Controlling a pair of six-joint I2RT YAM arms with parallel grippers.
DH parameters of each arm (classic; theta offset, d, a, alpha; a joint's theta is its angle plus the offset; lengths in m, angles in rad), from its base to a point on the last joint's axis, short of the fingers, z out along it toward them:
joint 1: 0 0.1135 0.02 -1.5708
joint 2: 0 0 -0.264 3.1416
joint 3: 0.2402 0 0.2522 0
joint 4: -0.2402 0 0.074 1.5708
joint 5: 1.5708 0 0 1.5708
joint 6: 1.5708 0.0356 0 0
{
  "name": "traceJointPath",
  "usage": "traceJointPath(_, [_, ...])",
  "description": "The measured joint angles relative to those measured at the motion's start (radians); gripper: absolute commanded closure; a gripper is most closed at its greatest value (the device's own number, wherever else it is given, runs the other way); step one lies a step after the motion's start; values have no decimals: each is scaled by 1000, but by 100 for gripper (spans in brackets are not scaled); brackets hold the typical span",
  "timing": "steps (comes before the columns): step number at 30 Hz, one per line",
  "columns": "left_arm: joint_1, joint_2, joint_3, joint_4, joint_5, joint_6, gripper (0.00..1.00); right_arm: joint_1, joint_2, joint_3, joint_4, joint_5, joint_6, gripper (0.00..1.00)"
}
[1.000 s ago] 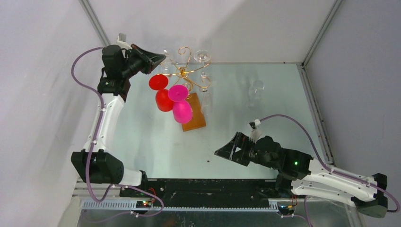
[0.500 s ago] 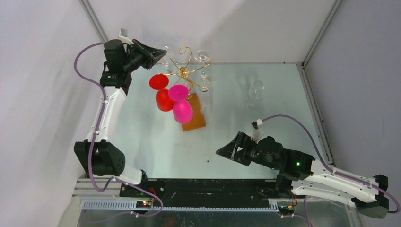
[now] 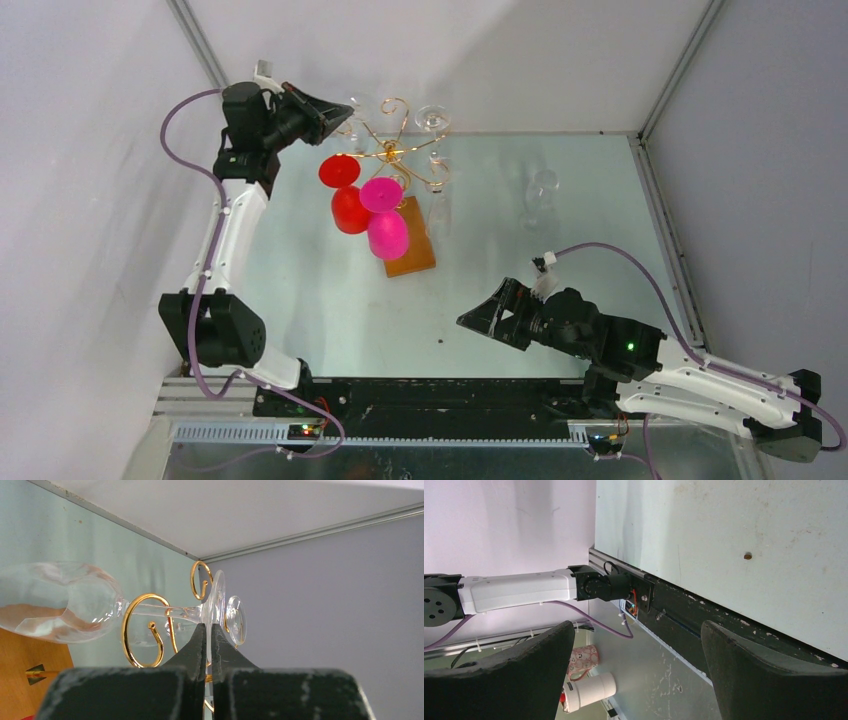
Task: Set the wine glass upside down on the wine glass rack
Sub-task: Turn the wine glass upside down at the wine rack.
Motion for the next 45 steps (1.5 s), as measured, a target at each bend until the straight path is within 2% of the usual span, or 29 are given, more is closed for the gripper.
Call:
traceJointPath(25, [110, -26, -109, 68, 63, -8, 100, 0, 16, 0, 1, 0, 9, 0])
traceJointPath(45, [130, -79, -191, 109, 109, -34, 100, 0, 36, 0, 11, -1, 16, 0])
